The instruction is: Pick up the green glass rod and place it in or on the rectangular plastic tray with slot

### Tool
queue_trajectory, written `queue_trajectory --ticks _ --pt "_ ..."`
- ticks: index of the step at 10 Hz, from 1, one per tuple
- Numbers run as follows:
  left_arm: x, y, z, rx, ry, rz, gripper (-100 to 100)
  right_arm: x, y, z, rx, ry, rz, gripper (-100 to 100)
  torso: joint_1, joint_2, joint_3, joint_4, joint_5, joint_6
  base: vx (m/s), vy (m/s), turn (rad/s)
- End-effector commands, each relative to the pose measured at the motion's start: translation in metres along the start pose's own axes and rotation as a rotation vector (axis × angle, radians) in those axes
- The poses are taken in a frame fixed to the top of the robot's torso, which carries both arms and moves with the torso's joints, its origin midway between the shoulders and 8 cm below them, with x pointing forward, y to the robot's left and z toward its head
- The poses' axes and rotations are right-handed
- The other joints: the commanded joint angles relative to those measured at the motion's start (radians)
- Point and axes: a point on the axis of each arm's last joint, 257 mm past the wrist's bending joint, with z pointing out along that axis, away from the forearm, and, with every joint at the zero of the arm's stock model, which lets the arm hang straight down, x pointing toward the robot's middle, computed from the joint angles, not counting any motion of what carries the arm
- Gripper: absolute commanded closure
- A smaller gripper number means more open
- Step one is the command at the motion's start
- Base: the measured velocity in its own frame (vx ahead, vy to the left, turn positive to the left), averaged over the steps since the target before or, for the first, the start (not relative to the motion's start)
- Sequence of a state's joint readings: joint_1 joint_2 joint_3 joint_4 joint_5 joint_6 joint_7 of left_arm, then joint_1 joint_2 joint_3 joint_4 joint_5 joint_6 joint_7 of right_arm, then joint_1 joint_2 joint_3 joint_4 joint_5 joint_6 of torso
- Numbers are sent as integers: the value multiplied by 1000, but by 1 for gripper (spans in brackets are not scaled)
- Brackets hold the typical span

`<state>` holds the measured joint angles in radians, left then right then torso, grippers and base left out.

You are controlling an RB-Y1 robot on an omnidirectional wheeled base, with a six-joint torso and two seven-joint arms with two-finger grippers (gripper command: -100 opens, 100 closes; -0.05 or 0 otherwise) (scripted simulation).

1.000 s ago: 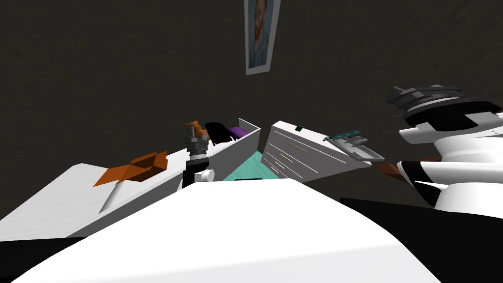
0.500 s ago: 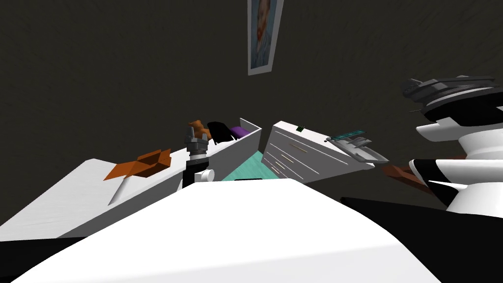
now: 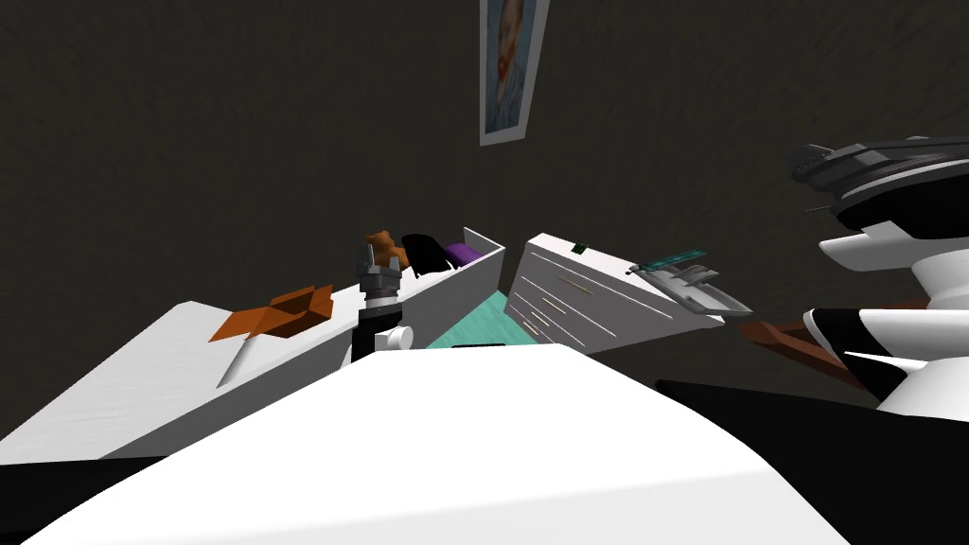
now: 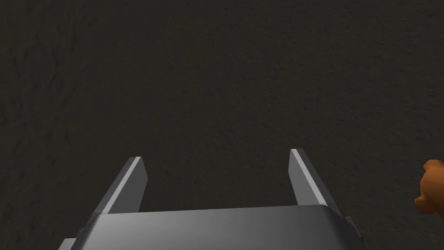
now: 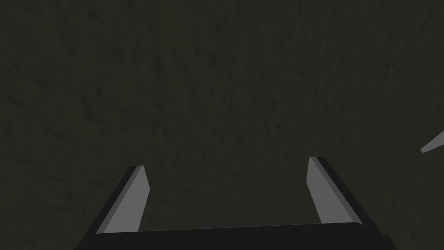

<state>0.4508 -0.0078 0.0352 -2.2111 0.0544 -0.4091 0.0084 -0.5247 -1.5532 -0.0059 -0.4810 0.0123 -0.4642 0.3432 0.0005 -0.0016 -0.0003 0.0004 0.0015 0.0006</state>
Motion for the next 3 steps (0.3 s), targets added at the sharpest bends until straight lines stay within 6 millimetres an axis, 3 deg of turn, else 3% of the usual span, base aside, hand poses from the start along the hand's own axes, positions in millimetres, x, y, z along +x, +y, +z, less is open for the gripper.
queue_trajectory --ticks 1,3 --pt "0 0 0 0 0 0 0 0 0 0 0 0 0 0 0 0 0 0 0 0 0 0 0" --pt "0 0 0 0 0 0 0 0 0 0 0 0 0 0 0 0 0 0 0 0 0 0 0"
